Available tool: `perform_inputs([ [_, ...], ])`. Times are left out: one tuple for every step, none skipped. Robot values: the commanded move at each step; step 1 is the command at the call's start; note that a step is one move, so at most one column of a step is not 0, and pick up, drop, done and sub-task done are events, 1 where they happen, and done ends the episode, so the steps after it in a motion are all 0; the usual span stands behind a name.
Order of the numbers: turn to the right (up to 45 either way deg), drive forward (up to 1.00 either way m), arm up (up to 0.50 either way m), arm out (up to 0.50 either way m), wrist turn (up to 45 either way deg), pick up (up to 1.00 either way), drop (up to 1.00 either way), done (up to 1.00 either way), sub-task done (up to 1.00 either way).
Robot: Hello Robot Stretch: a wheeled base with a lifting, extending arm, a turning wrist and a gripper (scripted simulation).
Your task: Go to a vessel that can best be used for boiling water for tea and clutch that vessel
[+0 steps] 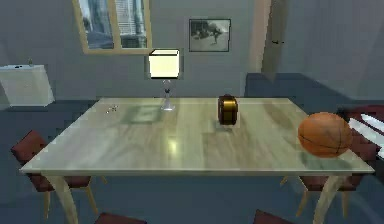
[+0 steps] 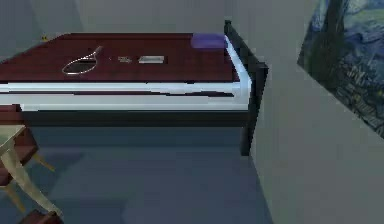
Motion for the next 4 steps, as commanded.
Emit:
perform_inputs([
  [-45.0,0.00,0.00,0.00,0.0,0.00,0.00,0.00,0.00],
  [-15.0,0.00,0.00,0.00,0.0,0.00,0.00,0.00,0.00],
  [0.0,0.65,0.00,0.00,0.0,0.00,0.00,0.00,0.00],
  [15.0,0.00,0.00,0.00,0.0,0.00,0.00,0.00,0.00],
])
